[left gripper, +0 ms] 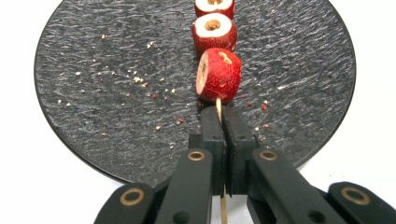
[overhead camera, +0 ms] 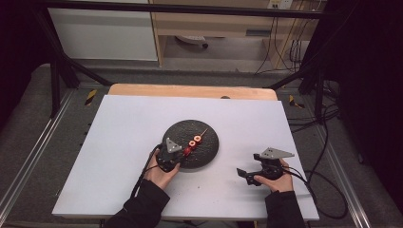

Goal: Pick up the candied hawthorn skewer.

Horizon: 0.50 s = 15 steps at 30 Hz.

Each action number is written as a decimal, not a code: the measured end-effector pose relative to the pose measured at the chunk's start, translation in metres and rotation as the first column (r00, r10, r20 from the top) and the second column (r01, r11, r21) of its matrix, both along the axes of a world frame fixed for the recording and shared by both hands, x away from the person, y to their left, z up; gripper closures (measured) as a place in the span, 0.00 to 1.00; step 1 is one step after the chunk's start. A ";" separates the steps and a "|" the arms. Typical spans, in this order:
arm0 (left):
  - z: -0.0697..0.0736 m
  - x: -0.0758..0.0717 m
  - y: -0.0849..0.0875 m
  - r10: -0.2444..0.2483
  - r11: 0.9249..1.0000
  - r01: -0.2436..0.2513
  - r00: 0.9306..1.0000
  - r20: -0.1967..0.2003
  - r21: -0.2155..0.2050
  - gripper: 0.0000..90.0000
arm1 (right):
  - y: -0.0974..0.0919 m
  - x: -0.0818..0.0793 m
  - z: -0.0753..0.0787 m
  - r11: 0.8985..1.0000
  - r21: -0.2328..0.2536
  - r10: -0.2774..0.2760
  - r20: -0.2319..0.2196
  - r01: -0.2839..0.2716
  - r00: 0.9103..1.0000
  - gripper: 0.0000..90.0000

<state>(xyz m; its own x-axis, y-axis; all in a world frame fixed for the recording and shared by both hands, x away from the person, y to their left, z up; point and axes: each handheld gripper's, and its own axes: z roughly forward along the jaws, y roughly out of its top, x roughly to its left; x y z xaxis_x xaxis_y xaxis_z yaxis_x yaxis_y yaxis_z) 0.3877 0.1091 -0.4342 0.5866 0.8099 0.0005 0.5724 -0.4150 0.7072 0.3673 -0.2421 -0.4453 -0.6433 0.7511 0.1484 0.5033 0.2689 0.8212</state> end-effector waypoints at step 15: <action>0.010 -0.009 0.021 -0.008 0.997 0.013 0.998 0.069 -0.069 0.98 | 0.002 0.000 -0.001 1.000 0.001 0.000 -0.001 0.000 1.000 0.04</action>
<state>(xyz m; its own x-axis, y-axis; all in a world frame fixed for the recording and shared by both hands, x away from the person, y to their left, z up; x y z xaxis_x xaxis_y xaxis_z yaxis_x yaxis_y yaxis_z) 0.3783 0.1298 -0.4241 0.5956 0.8031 -0.0151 0.5171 -0.3690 0.7723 0.3670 -0.2405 -0.4467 -0.6429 0.7511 0.1502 0.5044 0.2676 0.8209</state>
